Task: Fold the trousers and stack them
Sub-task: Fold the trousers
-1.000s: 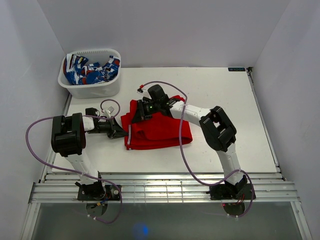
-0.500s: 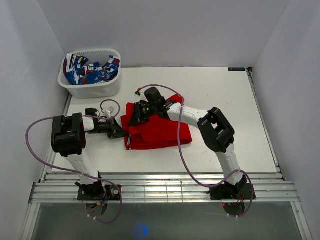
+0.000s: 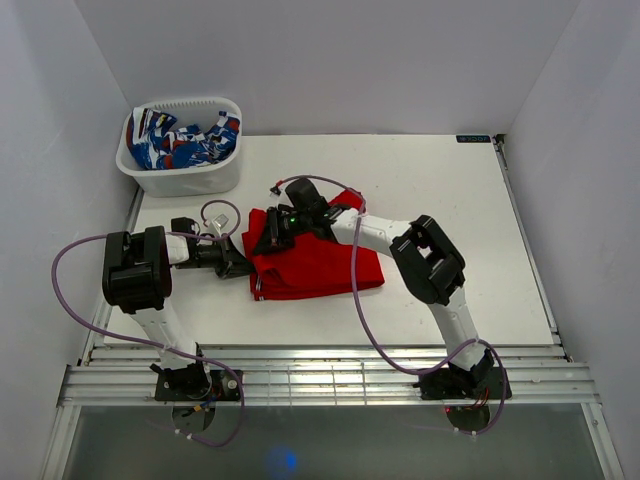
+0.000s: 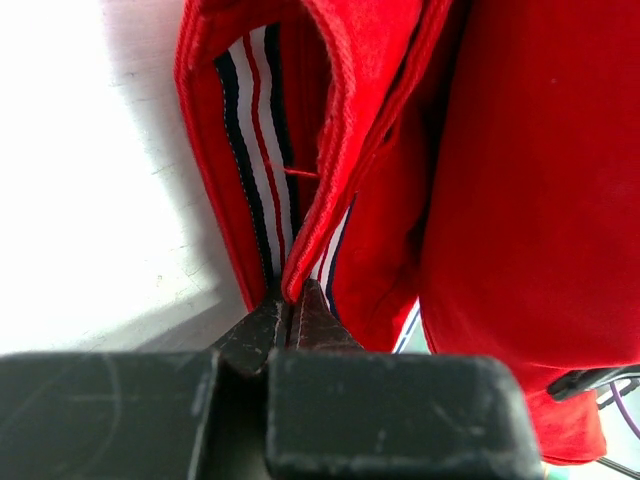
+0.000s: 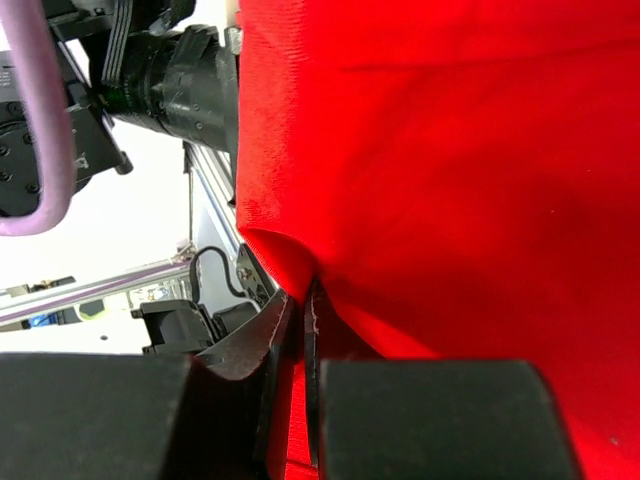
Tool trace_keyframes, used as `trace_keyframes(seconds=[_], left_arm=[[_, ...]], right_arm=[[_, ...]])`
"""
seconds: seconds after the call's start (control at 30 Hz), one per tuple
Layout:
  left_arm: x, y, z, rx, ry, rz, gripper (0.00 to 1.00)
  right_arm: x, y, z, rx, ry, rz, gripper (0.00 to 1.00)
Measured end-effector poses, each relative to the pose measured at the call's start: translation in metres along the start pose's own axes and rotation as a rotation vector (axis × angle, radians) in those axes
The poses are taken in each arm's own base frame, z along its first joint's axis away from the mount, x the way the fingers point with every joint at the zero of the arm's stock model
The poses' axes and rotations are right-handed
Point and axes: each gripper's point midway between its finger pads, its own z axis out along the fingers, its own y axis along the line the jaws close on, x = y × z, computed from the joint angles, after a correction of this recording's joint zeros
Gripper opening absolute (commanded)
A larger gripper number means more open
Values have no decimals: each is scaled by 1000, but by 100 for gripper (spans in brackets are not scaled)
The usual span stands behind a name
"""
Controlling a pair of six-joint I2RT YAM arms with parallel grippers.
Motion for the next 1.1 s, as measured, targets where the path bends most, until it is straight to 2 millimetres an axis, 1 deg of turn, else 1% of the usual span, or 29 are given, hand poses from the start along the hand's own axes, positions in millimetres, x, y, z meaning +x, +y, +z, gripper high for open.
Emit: trace_keyframes(seconds=[0.07, 0.1, 0.13, 0.2, 0.23, 0.3, 0.33, 0.37, 0.4, 0.43, 0.47, 0.5, 0.53, 0.63, 0.67, 0.7, 0.73, 0.77, 0.83, 0.9, 0.93, 1.0, 1.03, 1.07, 1.1], left_arm=[[0, 0, 0, 0, -1, 1, 8], [0, 0, 0, 0, -1, 0, 15], [0, 0, 0, -1, -2, 0, 27], [0, 0, 0, -3, -4, 2, 36], [0, -1, -1, -4, -6, 3, 44], [0, -5, -4, -6, -14, 11, 49], [0, -7, -5, -10, -18, 16, 56], [-1, -8, -7, -19, -24, 22, 59], [-2, -8, -11, -30, -33, 18, 62], [-3, -8, -14, -35, -42, 11, 64], [-6, -7, -19, -46, -59, 6, 66], [-9, -3, -25, -69, -80, 0, 67], [-12, 0, -31, -85, -99, -10, 68], [-21, 8, -51, -133, -147, -32, 73], [-24, 10, -58, -148, -162, -32, 75], [-26, 9, -65, -161, -174, -27, 79], [-29, 9, -72, -176, -189, -17, 80], [-33, 6, -80, -187, -203, -2, 80], [-43, -4, -96, -199, -233, 54, 84], [-59, -24, -112, -197, -266, 146, 85], [-67, -37, -119, -182, -278, 202, 79], [-82, -73, -127, -125, -277, 328, 72], [-87, -93, -127, -89, -264, 386, 65], [-87, -112, -123, -45, -244, 438, 62], [-83, -131, -115, 7, -214, 483, 58]], right_arm=[[1, -2, 3, -1, 1, 8, 8], [1, -4, 6, -1, 3, 11, 8], [3, -7, 8, -1, 6, 16, 8], [6, -14, 15, -2, 15, 26, 8], [7, -16, 18, -1, 19, 30, 8], [10, -23, 23, 3, 27, 35, 9], [11, -24, 25, 1, 29, 34, 20], [12, -24, 25, -4, 32, 35, 29], [11, -21, 24, -23, 37, 31, 37], [9, -17, 24, -40, 32, 21, 49], [7, -11, 23, -61, 29, 8, 57], [6, -7, 23, -80, 24, -9, 65], [6, -5, 24, -89, 25, -19, 76], [9, -1, 23, -110, 37, -47, 89], [9, 1, 22, -116, 40, -60, 93], [8, 3, 19, -124, 40, -78, 97], [8, 7, 16, -132, 41, -103, 98], [6, 12, 10, -143, 40, -132, 99], [0, 23, -9, -162, 31, -205, 96], [-14, 38, -39, -187, 1, -296, 96], [-22, 45, -57, -196, -20, -340, 97], [-40, 53, -102, -207, -79, -439, 99], [-47, 54, -125, -208, -108, -482, 100], [-50, 54, -145, -208, -125, -514, 100], [-53, 49, -164, -205, -149, -542, 95]])
